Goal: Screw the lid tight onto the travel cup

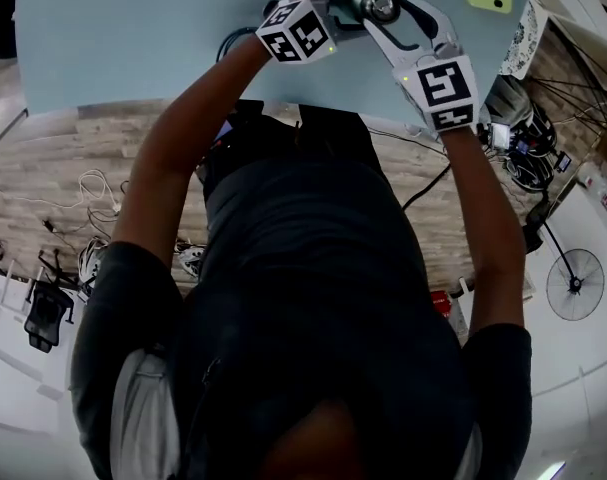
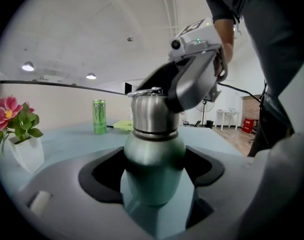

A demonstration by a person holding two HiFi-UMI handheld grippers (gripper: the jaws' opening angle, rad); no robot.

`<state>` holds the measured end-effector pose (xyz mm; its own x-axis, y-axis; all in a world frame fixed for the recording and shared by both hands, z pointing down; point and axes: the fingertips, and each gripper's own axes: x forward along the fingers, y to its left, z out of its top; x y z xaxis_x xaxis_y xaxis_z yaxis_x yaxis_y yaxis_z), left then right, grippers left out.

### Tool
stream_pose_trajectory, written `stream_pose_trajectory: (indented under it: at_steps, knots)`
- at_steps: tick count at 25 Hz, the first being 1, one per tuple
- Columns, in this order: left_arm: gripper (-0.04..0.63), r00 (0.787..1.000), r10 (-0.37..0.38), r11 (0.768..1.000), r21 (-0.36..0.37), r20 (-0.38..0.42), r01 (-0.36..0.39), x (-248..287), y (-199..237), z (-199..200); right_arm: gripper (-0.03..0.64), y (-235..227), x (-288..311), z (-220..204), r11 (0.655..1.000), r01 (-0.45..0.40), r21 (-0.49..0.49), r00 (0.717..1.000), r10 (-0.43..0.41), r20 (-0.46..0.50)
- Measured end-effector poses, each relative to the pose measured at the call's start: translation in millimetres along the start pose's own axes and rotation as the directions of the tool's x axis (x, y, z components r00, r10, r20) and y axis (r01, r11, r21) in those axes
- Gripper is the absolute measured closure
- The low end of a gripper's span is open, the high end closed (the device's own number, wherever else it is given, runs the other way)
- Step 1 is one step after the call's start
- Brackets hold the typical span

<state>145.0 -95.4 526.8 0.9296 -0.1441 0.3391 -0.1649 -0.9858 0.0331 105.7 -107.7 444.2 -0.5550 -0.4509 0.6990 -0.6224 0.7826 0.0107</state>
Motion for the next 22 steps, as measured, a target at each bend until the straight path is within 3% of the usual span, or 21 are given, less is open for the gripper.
stream_pose_trajectory:
  at_steps: [3, 6, 18, 22]
  knots:
    - [0.187, 1.000, 0.001, 1.000, -0.001, 0.001, -0.001, 0.1, -0.3, 0.8, 0.388, -7.8, -3.9, -4.0, 0.954, 0.170, 0.247, 0.981, -0.189, 0.053]
    - [0.187, 1.000, -0.003, 1.000, 0.000, 0.003, 0.003, 0.0, 0.1, 1.2, 0.388, -9.9, -5.3, -5.0, 0.907, 0.256, 0.334, 0.955, -0.291, 0.057]
    - [0.187, 1.000, -0.006, 1.000, -0.002, 0.008, 0.006, 0.0, -0.1, 1.4, 0.388, -10.0, -4.9, -5.3, 0.906, 0.260, 0.334, 0.955, -0.291, 0.047]
    - [0.187, 1.000, -0.006, 1.000, 0.000, 0.010, 0.006, 0.2, -0.2, 1.2, 0.387, -8.2, -3.7, -6.8, 0.929, 0.216, 0.300, 0.972, -0.232, 0.021]
